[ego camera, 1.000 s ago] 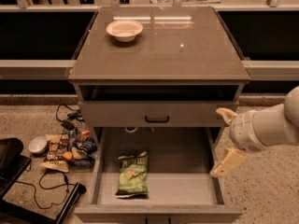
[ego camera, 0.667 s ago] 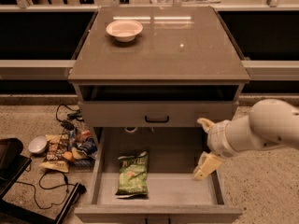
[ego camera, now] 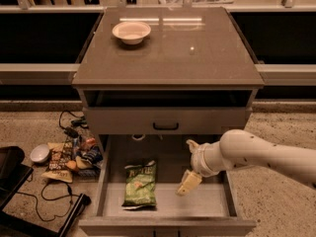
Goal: Pick green jalapeno chip bag from middle drawer and place on counter
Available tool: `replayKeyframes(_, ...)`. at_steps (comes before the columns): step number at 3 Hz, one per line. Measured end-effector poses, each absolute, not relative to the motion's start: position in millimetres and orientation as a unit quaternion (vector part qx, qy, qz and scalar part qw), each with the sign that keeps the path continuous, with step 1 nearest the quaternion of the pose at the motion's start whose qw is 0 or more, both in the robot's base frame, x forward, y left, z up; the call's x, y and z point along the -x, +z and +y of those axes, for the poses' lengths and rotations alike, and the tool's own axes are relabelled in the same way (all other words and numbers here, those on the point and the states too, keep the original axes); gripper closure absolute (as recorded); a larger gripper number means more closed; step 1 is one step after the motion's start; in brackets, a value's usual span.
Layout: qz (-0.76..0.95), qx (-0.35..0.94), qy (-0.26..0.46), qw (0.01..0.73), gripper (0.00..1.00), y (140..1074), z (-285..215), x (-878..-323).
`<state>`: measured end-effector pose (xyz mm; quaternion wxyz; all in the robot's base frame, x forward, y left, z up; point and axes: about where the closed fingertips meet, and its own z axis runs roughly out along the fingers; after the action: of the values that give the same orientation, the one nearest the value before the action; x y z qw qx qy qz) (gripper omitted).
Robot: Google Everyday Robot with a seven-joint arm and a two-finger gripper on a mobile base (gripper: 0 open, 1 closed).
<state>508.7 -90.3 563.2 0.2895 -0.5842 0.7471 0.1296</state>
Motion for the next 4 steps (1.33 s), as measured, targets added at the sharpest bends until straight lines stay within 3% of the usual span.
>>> replayKeyframes(1, 0.747, 0.585, 0.130, 0.288, 0.00, 563, -90, -508)
replayKeyframes(4, 0.767, 0.572, 0.173, 0.232, 0.00, 435, -6, -533)
